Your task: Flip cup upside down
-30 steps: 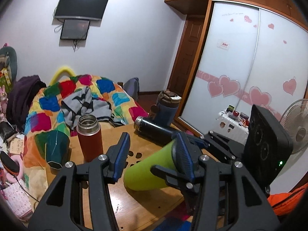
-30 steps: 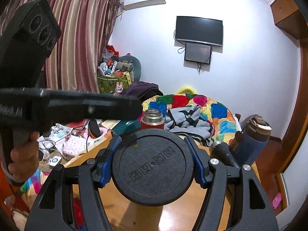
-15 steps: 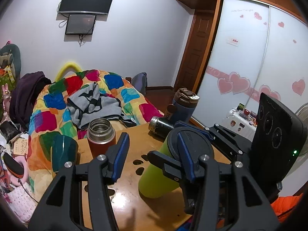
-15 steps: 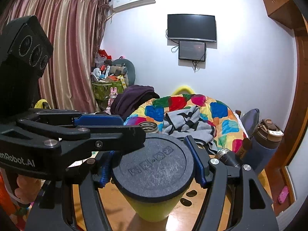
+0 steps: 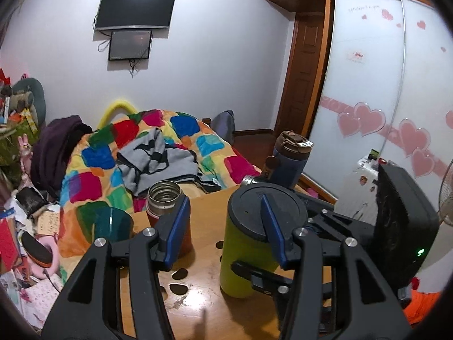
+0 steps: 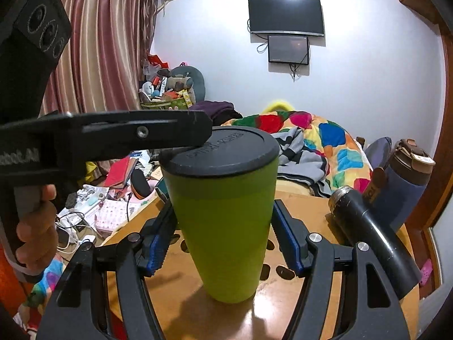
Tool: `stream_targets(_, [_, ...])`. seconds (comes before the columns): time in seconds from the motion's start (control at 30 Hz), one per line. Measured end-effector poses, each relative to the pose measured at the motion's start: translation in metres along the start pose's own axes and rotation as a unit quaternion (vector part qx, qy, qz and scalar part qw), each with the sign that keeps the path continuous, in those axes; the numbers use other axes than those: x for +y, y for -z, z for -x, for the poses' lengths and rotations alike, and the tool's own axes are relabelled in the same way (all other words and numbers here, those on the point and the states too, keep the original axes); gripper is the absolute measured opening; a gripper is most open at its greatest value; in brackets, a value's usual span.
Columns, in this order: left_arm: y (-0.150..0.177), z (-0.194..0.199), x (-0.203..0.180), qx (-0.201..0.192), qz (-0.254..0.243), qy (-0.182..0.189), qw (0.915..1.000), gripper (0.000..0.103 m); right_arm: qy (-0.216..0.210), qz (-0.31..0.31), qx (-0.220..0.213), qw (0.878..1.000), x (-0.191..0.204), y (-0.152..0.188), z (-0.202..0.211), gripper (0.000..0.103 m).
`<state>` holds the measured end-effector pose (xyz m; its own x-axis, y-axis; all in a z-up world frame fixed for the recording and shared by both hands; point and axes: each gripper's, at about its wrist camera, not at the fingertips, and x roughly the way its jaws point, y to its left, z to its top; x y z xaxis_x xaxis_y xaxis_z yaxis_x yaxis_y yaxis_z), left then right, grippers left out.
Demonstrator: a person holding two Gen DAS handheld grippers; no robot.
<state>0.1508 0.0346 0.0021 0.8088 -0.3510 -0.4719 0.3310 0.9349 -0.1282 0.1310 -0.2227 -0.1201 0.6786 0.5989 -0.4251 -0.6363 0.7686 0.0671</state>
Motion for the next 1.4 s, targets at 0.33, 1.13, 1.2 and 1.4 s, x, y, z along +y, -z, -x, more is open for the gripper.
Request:
stream_targets(0.33, [0.013,0.043,-0.032,-0.061,-0.036,-0.07,0.9951,0.058,0.029,0.01,-0.03,0.999,-0.003,0.001,0.051,0.069])
stream_targets(1.13, [0.057,0.124,-0.081,-0.141,-0.011,-0.17,0.9752,0.103,0.102,-0.033,-0.103,0.989,-0.009,0.008,0.168,0.103])
stream_targets(1.2, [0.061,0.125,-0.081,-0.138,-0.009,-0.174,0.9749,0.103,0.103,-0.035,-0.104,0.989,-0.009,0.009,0.171,0.103])
stream_targets(1.4, [0.067,0.125,-0.084,-0.137,-0.007,-0.179,0.9742,0.103,0.106,-0.03,-0.109,0.988,-0.005,0.011,0.181,0.103])
